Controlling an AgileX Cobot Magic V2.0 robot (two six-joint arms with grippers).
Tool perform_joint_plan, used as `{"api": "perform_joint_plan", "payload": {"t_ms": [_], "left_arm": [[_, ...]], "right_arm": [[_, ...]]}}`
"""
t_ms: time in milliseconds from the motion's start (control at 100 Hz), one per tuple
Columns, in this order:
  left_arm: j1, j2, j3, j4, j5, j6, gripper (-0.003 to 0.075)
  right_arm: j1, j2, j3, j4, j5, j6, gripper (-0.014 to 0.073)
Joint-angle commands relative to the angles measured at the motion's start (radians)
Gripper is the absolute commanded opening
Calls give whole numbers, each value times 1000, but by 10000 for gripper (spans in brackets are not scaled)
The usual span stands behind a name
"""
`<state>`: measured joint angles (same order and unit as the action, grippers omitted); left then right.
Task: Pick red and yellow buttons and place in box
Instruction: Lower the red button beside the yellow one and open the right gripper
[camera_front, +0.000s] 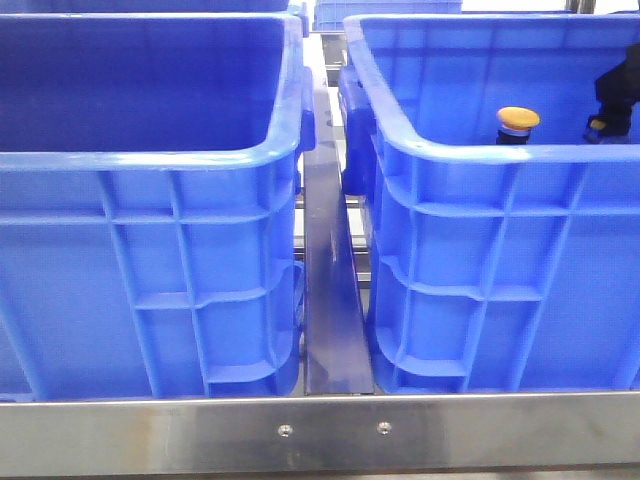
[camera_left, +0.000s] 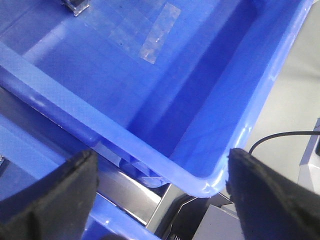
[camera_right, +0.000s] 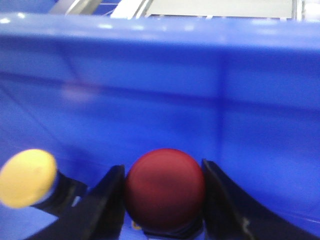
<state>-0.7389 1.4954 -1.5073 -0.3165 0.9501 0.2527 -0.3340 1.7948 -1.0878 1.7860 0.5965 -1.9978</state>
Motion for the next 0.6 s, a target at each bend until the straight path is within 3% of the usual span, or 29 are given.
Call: {"api": "perform_joint_plan", "payload": {"t_ms": [0, 450, 520, 590], "left_arm": [[-8, -41, -30, -32, -54, 5, 512], [-8, -41, -30, -32, -55, 5, 512], [-8, -41, -30, -32, -55, 5, 512], [-8, -41, -30, -32, -55, 5, 512]], "right_arm": [[-1, -28, -41, 113, 59, -16, 201], [-1, 31, -54, 113, 15, -16, 211], [-1, 31, -54, 113, 3, -15, 260], [-1, 31, -54, 113, 1, -15, 363]]}}
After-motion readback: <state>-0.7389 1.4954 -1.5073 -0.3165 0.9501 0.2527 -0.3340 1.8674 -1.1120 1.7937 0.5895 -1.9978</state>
